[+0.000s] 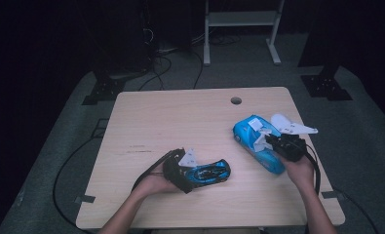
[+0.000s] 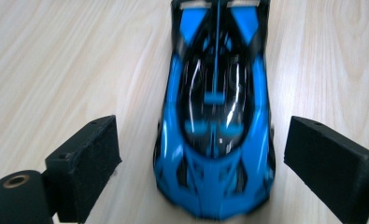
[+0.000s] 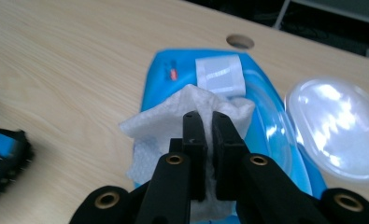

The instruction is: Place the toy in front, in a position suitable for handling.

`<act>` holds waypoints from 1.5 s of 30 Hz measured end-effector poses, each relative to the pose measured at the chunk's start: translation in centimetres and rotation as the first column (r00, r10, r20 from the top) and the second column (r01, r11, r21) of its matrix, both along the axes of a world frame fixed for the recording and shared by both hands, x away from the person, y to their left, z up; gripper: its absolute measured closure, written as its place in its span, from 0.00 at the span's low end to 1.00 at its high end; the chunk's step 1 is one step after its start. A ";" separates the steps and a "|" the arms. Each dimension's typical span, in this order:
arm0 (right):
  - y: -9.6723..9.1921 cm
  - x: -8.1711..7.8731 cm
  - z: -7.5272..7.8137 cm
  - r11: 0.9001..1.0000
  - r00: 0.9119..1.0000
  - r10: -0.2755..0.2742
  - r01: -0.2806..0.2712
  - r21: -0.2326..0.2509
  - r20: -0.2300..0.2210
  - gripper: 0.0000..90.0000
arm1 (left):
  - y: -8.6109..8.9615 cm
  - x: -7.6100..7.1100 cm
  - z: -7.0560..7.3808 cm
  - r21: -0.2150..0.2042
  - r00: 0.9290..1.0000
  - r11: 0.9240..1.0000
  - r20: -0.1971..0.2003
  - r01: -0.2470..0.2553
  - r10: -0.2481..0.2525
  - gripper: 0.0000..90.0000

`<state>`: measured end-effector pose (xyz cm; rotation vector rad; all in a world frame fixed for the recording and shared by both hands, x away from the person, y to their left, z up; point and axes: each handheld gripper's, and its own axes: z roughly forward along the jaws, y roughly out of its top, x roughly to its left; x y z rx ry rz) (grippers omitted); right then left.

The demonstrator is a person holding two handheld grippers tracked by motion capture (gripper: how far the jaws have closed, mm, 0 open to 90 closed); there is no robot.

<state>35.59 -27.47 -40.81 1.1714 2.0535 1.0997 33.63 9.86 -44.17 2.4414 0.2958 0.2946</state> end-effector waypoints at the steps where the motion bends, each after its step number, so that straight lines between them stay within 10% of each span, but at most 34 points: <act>1: 0.1 -0.3 0.5 1.000 1.000 0.008 -0.008 0.009 0.008 0.95 | 0.5 -0.1 -0.1 -0.015 1.000 1.000 -0.004 -0.003 0.003 0.11; 9: 1.7 -3.2 4.6 0.990 0.987 0.129 -0.134 0.046 0.098 0.95 | 2.5 -0.4 -0.6 -0.051 0.999 0.998 -0.027 -0.036 0.035 0.09; 14: 4.2 -5.8 5.3 0.957 0.959 0.270 -0.277 0.087 0.084 0.95 | 2.7 -0.8 -0.9 -0.050 0.999 0.998 -0.022 -0.050 0.049 0.09; 17: 6.0 -6.7 4.7 0.919 0.929 0.370 -0.369 0.137 0.023 0.95 | 2.8 -0.9 -1.0 -0.056 0.998 0.997 -0.023 -0.055 0.054 0.09; 18: 7.1 -6.9 4.0 0.885 0.897 0.441 -0.429 0.181 -0.028 0.95 | 2.8 -0.9 -1.0 -0.058 0.998 0.997 -0.023 -0.055 0.054 0.09; 19: 7.1 -6.9 4.0 0.885 0.897 0.441 -0.429 0.181 -0.028 0.95 | 2.7 -1.0 -1.0 -0.063 0.998 0.996 -0.019 -0.055 0.054 0.09; 20: 8.3 -6.7 3.3 0.857 0.862 0.499 -0.477 0.197 -0.087 0.94 | 2.7 -1.0 -1.0 -0.069 0.999 0.996 -0.017 -0.050 0.049 0.09; 21: 8.3 -6.7 3.3 0.857 0.862 0.499 -0.477 0.197 -0.087 0.94 | 2.6 -1.1 -1.1 -0.073 0.999 0.996 -0.015 -0.041 0.040 0.09; 23: 9.6 -6.2 2.3 0.843 0.829 0.534 -0.507 0.177 -0.168 0.94 | 2.4 -1.1 -1.2 -0.068 1.000 0.997 -0.022 -0.021 0.019 0.09; 26: 11.3 -5.2 0.7 0.861 0.829 0.507 -0.499 0.099 -0.235 0.94 | 2.1 -1.0 -1.6 -0.053 0.999 0.998 -0.040 -0.019 0.017 0.10; 28: 12.6 -4.7 -0.1 0.878 0.851 0.462 -0.479 -0.009 -0.249 0.94 | 2.0 -1.0 -1.8 -0.044 0.999 0.999 -0.044 -0.017 0.015 0.11; 31: 14.1 -4.2 -1.1 0.873 0.859 0.449 -0.480 -0.083 -0.246 0.92 | 2.1 -0.9 -1.9 -0.033 0.999 0.999 -0.046 -0.013 0.012 0.16; 38: 15.3 -4.9 -2.9 0.870 0.878 0.434 -0.466 -0.160 -0.200 0.65 | 2.4 -0.5 -2.1 -0.068 0.998 0.997 -0.055 -0.039 0.035 0.23; 45: 15.3 -5.2 -3.8 0.880 0.897 0.417 -0.439 -0.181 -0.148 0.69 | 1.4 -0.4 -2.8 -0.067 0.997 0.998 -0.070 -0.023 0.018 0.23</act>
